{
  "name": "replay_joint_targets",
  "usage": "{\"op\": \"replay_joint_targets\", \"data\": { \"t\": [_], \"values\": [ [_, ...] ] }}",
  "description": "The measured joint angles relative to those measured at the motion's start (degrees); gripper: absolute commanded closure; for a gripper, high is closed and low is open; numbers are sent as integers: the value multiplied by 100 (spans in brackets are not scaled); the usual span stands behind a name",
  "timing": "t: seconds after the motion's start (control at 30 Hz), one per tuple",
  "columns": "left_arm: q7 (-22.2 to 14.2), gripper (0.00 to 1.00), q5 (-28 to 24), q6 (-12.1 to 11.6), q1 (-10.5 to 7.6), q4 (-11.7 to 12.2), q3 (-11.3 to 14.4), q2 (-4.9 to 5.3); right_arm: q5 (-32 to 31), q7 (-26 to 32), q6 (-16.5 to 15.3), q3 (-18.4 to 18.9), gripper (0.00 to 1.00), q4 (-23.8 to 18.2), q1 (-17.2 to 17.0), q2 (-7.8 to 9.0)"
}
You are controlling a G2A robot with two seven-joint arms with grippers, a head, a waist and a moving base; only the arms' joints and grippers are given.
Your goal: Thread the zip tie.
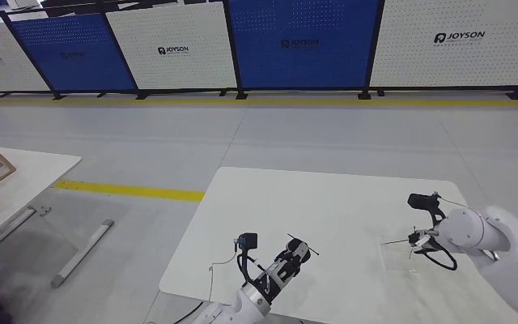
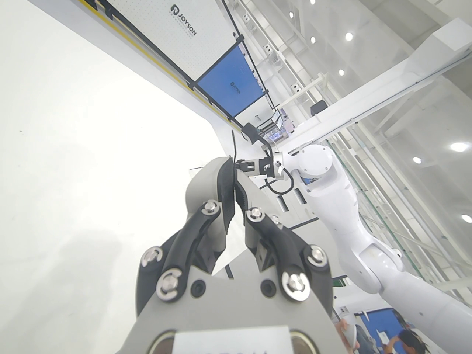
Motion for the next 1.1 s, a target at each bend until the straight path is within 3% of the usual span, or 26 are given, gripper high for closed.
{"op": "replay_joint_targets", "data": {
  "t": [0.17, 0.3, 0.43, 0.83, 1.0, 1.1],
  "values": [
    [0, 100, 0, 0, 0, 0, 0, 0, -25, -605, 32, 474, 100, -616, -427, 198],
    [0, 100, 0, 0, 0, 0, 0, 0, 78, -1209, -172, 1082, 100, -1392, -1156, 479],
    [0, 100, 0, 0, 0, 0, 0, 0, 66, -1615, -259, 1485, 100, -1933, -1815, 655],
    [0, 100, 0, 0, 0, 0, 0, 0, 74, -1706, -273, 1527, 100, -1940, -1928, 664],
    [0, 100, 0, 0, 0, 0, 0, 0, 177, -2277, -361, 1552, 100, -2004, -2091, 575],
    [0, 100, 0, 0, 0, 0, 0, 0, 443, -2864, -625, 1693, 100, -2172, -2393, 563]
  ]
}}
